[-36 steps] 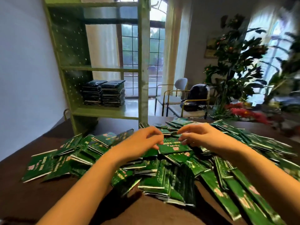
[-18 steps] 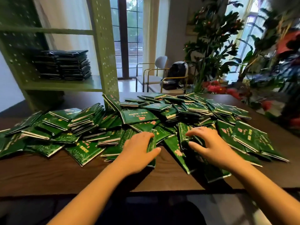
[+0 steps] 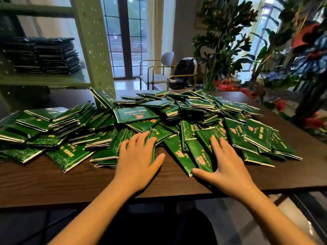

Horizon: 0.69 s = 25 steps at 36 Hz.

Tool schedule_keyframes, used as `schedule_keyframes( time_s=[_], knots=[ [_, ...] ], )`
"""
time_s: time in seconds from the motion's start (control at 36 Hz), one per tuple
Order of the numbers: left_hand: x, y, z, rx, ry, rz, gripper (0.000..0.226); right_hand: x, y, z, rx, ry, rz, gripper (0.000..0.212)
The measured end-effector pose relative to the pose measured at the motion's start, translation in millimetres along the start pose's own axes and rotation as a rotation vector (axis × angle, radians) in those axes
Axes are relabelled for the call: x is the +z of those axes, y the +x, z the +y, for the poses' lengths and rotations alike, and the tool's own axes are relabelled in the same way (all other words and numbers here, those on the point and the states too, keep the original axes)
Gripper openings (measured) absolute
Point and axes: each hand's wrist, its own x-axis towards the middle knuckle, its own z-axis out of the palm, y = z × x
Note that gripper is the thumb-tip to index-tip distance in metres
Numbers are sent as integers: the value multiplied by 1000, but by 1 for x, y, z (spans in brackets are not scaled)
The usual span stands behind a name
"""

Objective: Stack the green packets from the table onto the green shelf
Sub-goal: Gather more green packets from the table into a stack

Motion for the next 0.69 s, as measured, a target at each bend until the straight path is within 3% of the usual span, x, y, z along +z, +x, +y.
schedule_keyframes(
  time_s=[0.19, 0.25, 0.39, 0.53, 0.69],
  knots=[
    [5, -4, -2, 47, -13, 24, 66, 0, -7, -6, -42, 54, 152, 89],
    [4, -5, -2, 55, -29, 30, 70, -2, -8, -9, -50, 93, 174, 79],
    [3, -7, -1, 68, -69, 48, 83, -13, -6, -8, -16, 205, 214, 48],
    [10, -7, -6, 105, -119, 111, 67, -22, -3, 0, -24, 360, 287, 10],
    [9, -4, -7, 163, -338, 185, 57, -33, 5, 15, -11, 697, 271, 7]
  ],
)
